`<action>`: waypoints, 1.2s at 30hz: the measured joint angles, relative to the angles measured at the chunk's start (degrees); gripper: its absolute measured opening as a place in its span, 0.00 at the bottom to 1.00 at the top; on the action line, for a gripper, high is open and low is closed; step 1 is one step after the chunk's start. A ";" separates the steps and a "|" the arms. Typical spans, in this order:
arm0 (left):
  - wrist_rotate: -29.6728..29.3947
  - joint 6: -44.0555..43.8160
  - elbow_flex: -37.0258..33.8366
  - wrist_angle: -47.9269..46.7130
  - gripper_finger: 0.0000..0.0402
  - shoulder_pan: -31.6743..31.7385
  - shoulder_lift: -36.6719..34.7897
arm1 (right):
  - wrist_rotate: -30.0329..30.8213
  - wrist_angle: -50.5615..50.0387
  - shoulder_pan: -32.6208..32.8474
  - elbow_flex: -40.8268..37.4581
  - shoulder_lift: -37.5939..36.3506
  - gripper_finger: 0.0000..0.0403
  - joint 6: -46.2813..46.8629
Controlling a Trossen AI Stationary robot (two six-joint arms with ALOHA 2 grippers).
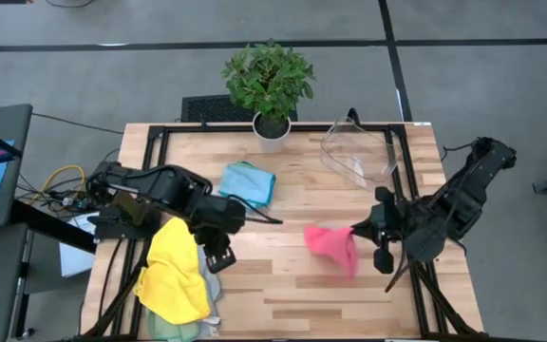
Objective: Fold microfiber towels
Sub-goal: Fold the pink microfiber towel
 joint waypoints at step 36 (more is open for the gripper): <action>-32.79 3.64 -44.81 71.80 0.62 -0.34 1.05 | 1.40 14.61 -13.04 0.00 6.24 0.03 2.81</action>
